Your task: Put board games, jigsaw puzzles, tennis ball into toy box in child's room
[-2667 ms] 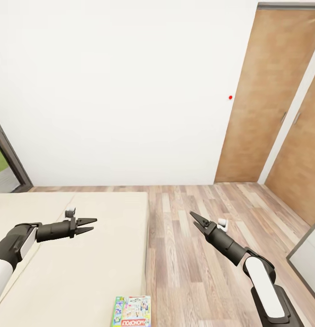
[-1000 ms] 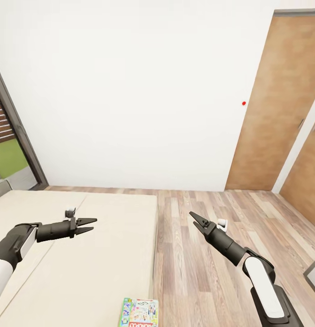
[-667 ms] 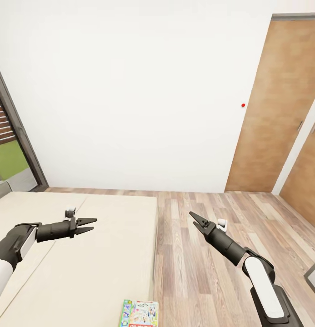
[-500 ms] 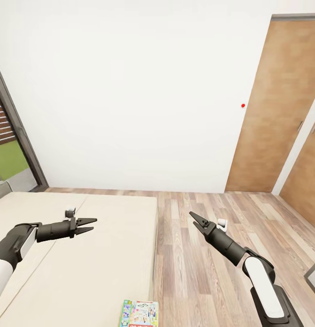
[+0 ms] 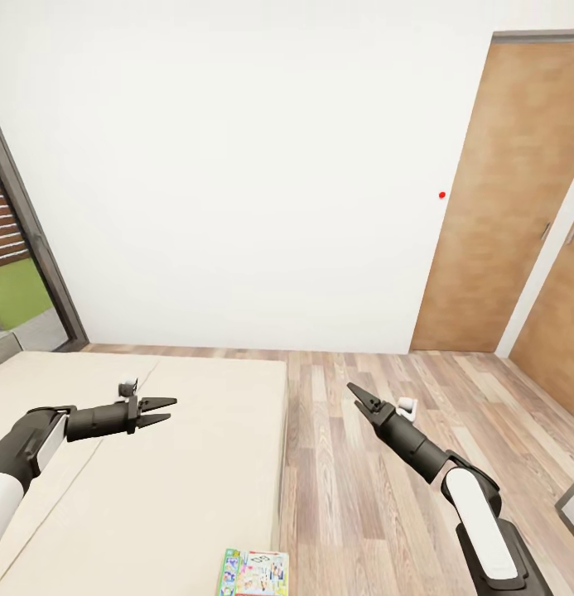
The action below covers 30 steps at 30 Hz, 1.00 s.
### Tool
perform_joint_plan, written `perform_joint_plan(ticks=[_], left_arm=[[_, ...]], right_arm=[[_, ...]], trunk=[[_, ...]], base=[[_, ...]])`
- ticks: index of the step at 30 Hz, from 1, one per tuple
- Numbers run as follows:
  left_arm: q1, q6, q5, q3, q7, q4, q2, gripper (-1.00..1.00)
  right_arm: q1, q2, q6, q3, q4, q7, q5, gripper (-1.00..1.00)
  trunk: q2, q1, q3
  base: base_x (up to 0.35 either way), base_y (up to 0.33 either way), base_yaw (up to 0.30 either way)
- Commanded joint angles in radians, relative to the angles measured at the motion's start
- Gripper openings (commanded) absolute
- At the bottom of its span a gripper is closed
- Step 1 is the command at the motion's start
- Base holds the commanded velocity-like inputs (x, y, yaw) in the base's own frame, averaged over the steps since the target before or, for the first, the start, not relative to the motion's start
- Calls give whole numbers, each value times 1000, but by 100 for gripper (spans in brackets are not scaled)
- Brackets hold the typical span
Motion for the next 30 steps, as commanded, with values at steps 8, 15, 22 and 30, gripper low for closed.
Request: perform_joint_plan(ticks=[8,15,22,30], left_arm=[[-1,10,2,0,-1,0,0,100],[-1,10,2,0,-2,0,0,100],[-1,10,2,0,-2,0,0,100],[-1,10,2,0,-2,0,0,100]], right_arm=[[-1,0,-8,0,0,-2,-5,100],[-1,0,-9,0,0,3,-8,100],[-1,0,-8,1,-2,3,-8,100],[-1,0,-8,0,-3,3,-10,100]], trunk=[[-2,1,5],[-2,1,13],[-2,1,22],[-2,1,34]], base=[[0,0,0],[0,0,0],[0,0,0],[0,0,0]])
